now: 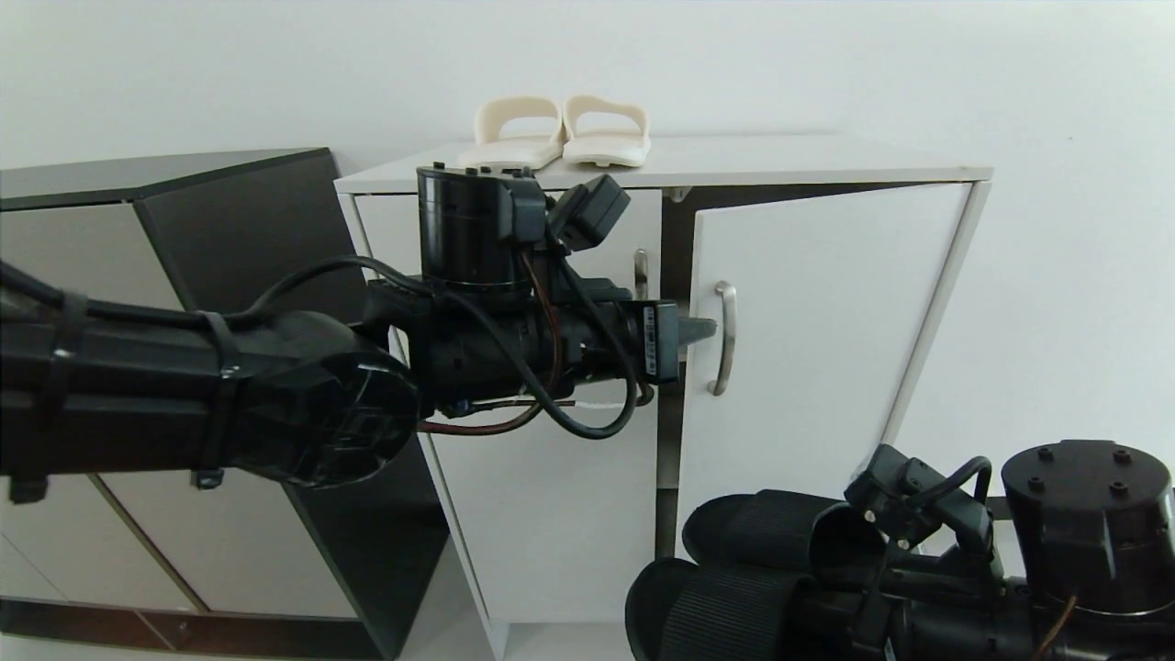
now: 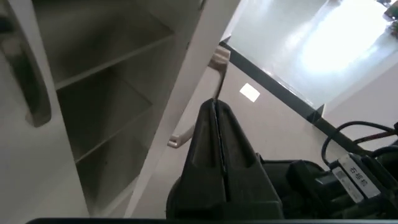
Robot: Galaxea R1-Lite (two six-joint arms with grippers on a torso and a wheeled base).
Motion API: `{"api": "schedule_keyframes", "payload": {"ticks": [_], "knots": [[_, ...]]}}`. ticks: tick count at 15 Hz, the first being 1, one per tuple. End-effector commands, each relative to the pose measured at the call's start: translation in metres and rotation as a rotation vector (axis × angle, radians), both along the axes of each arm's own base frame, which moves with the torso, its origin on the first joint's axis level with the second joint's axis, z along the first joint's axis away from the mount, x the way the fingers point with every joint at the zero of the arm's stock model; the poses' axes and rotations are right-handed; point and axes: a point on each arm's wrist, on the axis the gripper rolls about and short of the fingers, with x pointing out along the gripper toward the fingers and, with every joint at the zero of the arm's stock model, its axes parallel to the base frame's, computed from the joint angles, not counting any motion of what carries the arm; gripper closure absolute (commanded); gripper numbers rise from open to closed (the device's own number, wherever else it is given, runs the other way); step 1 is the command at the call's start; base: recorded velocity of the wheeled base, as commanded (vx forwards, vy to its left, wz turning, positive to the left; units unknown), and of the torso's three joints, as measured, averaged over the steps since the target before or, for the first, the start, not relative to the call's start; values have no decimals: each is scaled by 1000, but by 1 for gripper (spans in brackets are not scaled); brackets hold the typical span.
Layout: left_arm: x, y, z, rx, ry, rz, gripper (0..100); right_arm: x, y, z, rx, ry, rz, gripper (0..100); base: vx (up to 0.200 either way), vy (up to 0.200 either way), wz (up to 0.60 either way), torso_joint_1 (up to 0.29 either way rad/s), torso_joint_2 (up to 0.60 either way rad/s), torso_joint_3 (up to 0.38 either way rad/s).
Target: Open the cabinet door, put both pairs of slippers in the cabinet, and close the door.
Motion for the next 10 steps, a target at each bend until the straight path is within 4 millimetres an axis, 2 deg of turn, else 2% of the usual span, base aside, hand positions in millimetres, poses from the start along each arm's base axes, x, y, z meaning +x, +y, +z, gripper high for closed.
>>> {"api": "schedule_keyframes", "payload": {"ticks": [1,2,3,5,7,10], "knots": [[-19,8,12,-16,-24,-7,100,-1,-1,1,4,-3,1,100,0,0,0,0,0,0],[-29,17,15,-24,-34,-1,100,-1,0,1,4,-5,3,100,0,0,0,0,0,0],[-29,20,16,-27,-37,5,100,-1,0,1,3,-3,3,100,0,0,0,0,0,0],[-13,30,13,-21,-29,56,100,-8,4,0,-1,-3,36,100,0,0,0,0,0,0],[0,25,9,-19,-24,67,100,-12,6,-1,-5,0,54,100,0,0,0,0,0,0],[10,10,14,-35,-45,48,100,-16,8,-3,-12,6,76,100,0,0,0,0,0,0]]}}
